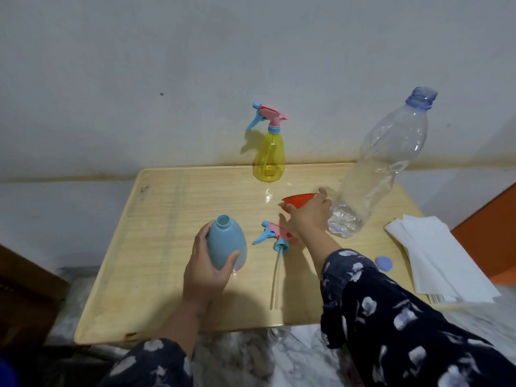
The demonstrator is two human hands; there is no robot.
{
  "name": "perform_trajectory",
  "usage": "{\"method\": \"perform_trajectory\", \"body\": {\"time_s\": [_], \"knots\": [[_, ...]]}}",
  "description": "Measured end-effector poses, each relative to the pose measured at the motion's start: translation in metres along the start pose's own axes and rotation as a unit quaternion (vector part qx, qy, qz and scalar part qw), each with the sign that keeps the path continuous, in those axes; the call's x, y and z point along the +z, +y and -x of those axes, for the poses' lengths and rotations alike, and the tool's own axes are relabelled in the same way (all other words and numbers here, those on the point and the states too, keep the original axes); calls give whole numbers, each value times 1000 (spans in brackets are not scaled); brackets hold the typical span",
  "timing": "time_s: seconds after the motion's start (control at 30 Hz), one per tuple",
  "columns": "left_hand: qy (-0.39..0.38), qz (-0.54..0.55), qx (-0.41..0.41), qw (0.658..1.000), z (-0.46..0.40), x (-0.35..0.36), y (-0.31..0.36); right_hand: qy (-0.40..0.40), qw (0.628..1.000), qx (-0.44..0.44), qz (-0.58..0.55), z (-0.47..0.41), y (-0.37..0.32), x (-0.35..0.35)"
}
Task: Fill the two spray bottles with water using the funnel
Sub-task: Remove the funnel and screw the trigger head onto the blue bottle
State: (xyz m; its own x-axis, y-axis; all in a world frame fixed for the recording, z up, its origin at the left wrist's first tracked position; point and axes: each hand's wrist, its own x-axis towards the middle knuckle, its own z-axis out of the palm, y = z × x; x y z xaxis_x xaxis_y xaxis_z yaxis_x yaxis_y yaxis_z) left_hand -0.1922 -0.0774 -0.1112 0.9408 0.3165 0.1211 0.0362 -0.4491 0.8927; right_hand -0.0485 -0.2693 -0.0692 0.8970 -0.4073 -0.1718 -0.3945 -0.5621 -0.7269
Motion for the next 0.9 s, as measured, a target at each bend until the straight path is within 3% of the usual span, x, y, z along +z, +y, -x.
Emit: {"method": "perform_trajectory", "body": {"time_s": [0.1,0.23,0.33,0.57,0.9], "knots": [[-1,-2,-2,1000,1,0,4,47,992,-74,88,25,2,-10],[-5,1,-5,1000,1,-2,7,-94,974,-67,197,43,11,-6],[-8,6,-11,1000,1,-1,6,-146,960,-28,238,42,17,2],[-4,18,-17,1000,0,-1,6,-175,968,3,182,33,14,7],[-17,24,-42,999,0,-2,10,-88,988,-126,-29,43,-33,-35]]}}
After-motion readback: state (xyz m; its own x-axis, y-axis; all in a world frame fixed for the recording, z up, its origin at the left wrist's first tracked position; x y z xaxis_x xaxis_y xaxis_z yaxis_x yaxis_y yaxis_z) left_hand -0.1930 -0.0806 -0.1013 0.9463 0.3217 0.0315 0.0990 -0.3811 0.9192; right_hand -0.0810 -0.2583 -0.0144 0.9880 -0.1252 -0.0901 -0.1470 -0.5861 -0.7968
